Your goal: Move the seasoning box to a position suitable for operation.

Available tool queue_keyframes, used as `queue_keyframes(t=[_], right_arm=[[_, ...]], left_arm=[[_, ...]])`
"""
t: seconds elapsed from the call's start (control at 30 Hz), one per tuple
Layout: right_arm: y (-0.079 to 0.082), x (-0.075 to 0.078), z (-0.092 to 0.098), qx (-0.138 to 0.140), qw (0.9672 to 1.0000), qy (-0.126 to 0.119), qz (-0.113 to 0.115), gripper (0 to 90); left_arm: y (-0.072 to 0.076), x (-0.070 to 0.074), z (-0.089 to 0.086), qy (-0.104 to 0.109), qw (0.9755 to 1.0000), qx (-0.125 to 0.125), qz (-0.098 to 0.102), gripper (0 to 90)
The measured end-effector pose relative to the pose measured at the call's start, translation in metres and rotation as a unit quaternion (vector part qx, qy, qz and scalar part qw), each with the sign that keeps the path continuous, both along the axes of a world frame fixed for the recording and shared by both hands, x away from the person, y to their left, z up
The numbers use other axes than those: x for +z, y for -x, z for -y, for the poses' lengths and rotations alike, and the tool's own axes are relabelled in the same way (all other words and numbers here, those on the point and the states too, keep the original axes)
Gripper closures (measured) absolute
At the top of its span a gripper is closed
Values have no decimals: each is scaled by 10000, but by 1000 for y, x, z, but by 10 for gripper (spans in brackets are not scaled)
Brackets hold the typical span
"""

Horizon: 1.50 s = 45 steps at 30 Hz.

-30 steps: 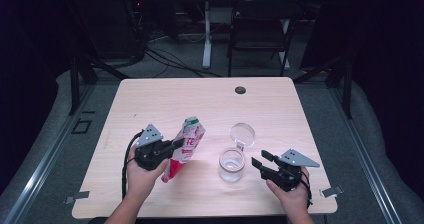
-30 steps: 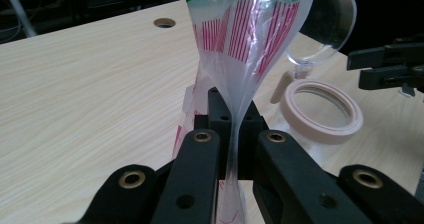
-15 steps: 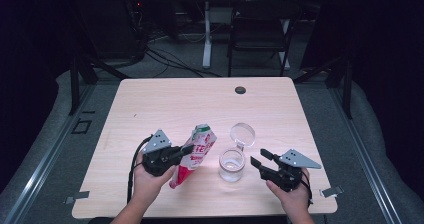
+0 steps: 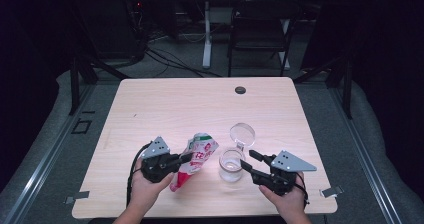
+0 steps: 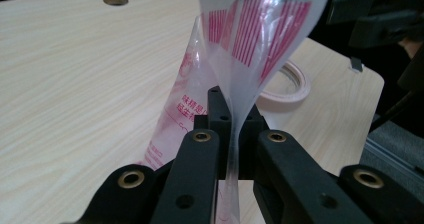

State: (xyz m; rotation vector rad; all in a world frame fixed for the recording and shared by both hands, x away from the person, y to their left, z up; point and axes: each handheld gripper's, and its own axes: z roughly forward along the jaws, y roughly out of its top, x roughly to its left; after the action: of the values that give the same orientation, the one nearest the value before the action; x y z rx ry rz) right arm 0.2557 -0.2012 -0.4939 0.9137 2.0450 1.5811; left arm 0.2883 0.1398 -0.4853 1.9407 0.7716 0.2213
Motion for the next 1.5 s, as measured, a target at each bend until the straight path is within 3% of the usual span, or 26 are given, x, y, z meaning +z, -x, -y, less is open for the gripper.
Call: queue_keyframes(t=[0.1, 0.27, 0.53, 0.73, 1.0, 1.5], right_arm=[[-4, 4, -14, 220, 9997, 70, -25, 529], [-17, 2, -36, 446, 9982, 397, -33, 545], [-28, 1, -64, 738, 9948, 696, -26, 557], [-29, 3, -81, 1012, 9923, 714, -57, 530], [-29, 3, -93, 1242, 9883, 852, -225, 616], [-38, -2, -107, 1417, 9818, 1135, -558, 637]], left_arm=[[2, -3, 3, -119, 9999, -33, -5, 898], [4, -7, -3, -184, 9997, -74, -168, 897], [7, -21, -15, -9, 9992, -96, -393, 896], [11, -26, -17, 19, 9989, -88, -452, 892], [14, -28, -18, 87, 9986, -74, -513, 888], [15, -30, -16, 37, 9987, -132, -493, 888]])
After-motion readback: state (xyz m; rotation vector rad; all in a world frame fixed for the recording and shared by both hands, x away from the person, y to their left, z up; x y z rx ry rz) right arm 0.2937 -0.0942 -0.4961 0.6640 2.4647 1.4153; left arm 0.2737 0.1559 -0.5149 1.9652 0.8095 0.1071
